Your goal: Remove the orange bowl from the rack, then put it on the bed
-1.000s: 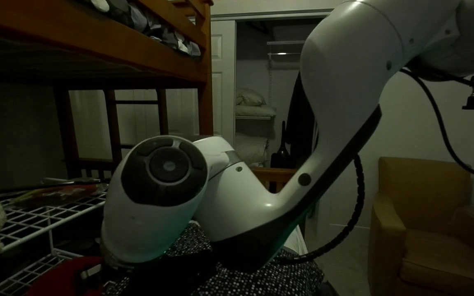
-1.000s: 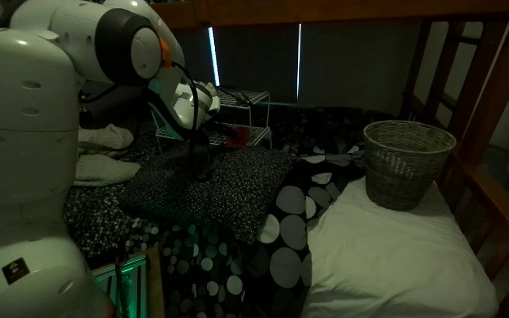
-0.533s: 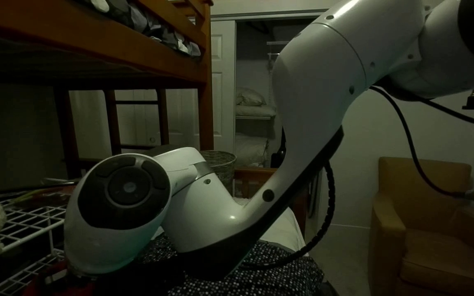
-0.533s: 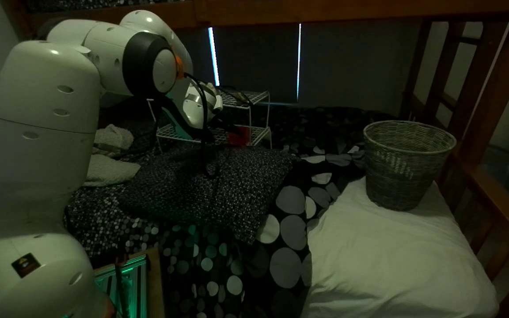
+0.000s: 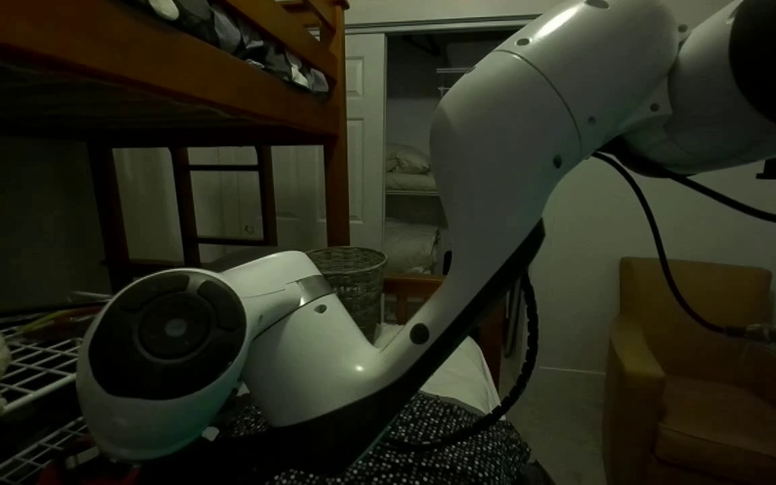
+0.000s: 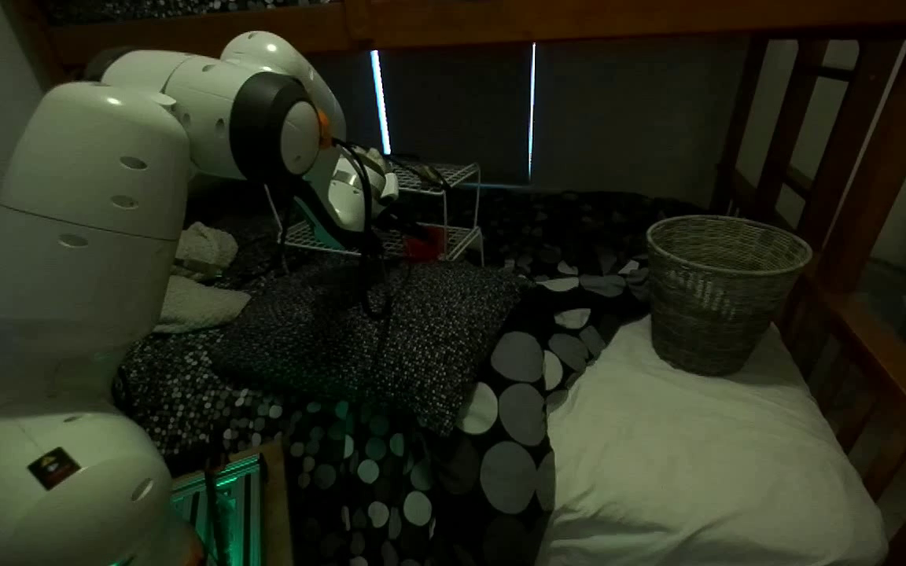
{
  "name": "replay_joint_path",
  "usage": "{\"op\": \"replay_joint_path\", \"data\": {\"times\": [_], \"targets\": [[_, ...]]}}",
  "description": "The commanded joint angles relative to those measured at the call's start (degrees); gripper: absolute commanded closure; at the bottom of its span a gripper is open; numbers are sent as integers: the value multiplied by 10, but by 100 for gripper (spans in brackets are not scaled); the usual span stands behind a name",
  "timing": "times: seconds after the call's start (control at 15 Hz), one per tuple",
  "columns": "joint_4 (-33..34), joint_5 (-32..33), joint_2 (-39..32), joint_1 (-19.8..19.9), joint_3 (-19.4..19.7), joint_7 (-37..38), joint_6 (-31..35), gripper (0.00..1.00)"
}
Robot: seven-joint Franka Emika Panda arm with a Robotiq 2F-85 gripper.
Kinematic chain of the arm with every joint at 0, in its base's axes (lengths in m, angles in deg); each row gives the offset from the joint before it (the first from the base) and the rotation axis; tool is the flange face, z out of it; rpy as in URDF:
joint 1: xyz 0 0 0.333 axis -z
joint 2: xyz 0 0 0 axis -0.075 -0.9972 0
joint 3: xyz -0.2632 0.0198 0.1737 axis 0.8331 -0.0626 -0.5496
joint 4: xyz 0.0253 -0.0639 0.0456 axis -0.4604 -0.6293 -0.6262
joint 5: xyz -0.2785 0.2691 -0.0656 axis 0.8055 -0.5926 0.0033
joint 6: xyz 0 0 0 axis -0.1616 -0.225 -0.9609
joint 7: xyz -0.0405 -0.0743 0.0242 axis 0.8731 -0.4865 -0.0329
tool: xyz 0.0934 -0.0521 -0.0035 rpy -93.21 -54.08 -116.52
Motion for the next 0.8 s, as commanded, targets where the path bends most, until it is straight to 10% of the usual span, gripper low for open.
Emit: {"op": "replay_joint_path", "data": {"times": [0.0, 0.13, 0.73], "targets": [[22, -36, -21, -17, 11, -2, -41, 0], [35, -65, -38, -18, 10, -20, -48, 26], [80, -113, -57, -51, 33, -53, -63, 86]]}}
